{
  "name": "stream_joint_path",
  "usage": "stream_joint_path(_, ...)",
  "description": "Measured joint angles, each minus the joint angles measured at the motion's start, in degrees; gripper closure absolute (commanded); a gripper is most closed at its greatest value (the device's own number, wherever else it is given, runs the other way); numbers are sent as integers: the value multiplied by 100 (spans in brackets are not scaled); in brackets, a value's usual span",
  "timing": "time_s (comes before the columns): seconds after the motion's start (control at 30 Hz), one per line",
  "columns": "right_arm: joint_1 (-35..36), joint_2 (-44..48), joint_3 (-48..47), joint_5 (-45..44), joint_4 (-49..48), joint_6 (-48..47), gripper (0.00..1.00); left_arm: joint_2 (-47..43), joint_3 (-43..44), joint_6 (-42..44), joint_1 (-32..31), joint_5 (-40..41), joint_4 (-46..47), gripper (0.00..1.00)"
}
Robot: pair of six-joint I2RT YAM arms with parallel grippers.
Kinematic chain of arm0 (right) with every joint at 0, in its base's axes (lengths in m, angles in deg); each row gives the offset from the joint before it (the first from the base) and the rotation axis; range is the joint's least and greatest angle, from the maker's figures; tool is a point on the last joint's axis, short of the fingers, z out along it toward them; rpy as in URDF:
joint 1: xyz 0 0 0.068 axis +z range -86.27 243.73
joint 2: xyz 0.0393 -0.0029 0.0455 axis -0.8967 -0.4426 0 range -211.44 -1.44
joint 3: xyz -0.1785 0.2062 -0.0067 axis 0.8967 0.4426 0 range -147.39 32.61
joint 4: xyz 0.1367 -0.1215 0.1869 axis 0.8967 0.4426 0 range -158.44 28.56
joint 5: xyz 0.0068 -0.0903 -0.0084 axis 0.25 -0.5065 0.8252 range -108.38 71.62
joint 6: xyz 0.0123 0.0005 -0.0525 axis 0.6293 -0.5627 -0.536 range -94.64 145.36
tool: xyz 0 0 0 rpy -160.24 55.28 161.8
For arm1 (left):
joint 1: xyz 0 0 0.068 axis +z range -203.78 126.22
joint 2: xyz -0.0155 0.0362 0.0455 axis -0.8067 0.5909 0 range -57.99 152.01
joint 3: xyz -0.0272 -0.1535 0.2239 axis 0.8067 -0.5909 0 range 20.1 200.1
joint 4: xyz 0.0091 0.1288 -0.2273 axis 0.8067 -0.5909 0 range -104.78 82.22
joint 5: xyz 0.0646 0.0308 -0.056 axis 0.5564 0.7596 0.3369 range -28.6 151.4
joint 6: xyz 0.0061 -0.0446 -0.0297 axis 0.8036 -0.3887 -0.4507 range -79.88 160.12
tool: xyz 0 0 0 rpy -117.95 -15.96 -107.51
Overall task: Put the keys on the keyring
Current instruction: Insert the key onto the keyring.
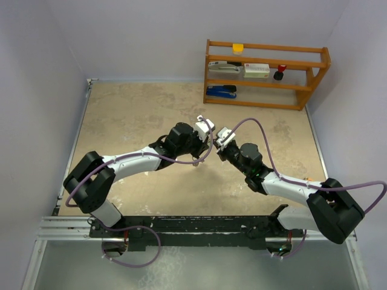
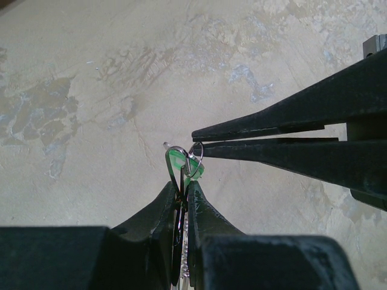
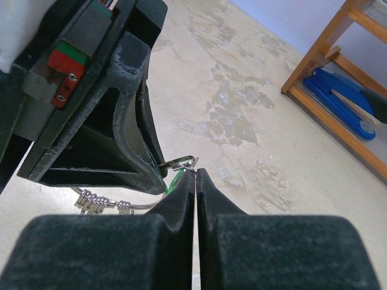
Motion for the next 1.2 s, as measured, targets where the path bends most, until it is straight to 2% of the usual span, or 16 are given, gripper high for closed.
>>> stream_joint_path(0.6,-11,-70,-9,-678,-138,146,100,2,-76,-4,-28,-133,17,100)
stream_joint_path(1.0,-11,-76,-90,-761,-164,153,100,2,-227,0,-42,-170,-59,100)
stream_joint_path(1.2,-11,-50,-267,-894,369,522,56,-13,-271,120,-42,-175,-28,100)
